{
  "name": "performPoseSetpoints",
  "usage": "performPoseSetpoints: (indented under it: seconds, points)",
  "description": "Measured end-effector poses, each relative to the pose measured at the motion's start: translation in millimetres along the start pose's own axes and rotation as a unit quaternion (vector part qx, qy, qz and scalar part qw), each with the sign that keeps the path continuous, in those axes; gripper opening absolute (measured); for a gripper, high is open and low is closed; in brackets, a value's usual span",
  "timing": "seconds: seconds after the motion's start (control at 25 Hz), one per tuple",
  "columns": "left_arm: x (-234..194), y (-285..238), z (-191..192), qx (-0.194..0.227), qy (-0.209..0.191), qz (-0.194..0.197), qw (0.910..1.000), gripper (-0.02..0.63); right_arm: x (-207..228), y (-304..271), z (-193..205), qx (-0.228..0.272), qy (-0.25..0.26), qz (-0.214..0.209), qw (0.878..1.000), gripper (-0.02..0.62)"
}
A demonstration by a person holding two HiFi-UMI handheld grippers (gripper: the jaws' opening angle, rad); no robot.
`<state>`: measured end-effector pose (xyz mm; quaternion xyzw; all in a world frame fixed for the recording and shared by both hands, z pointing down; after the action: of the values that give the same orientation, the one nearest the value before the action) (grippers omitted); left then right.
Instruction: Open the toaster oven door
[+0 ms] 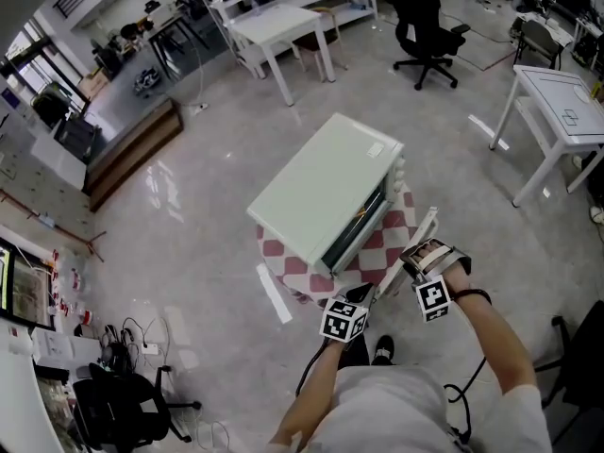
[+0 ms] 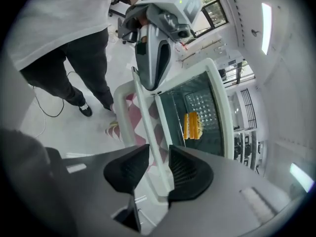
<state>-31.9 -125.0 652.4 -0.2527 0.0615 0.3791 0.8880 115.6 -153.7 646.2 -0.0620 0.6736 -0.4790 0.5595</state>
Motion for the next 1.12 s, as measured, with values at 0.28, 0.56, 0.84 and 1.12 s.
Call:
performPoseSetpoints:
  seconds: [0.28, 0.56, 0.84, 1.12]
  points:
    - [5, 1, 4, -0.016, -0.019, 0.018, 0.9995, 0.006, -18, -17, -3, 0.002, 0.012, -0.028, 1.000, 0.088]
    - [2, 4, 7, -0.023, -0.022, 0.017, 0.9994, 0.006, -22, -21, -2, 0.002, 0.011, -0.029, 1.000, 0.060]
    - [-1, 8, 2, -0.016, -0.021, 0.010, 0.9996, 0.006, -42, -26, 2, -0.002, 0.013, -0.060, 0.998, 0.071]
    - [-7, 11, 5, -0.014, -0.001, 0.006, 0.9999, 0.006, -62, -36, 7, 0.001, -0.002, -0.083, 0.997, 0.092]
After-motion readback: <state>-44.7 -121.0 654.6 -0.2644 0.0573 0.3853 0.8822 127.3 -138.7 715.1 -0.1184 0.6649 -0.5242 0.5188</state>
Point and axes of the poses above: the fingertips, and each gripper's own axes: y backward along the fingers, x to its right, z out of its underside, the point moved 7 cm from there along y, backward along the fingers, and after that the axes turned 11 degrees about x, right-handed, at the moved point
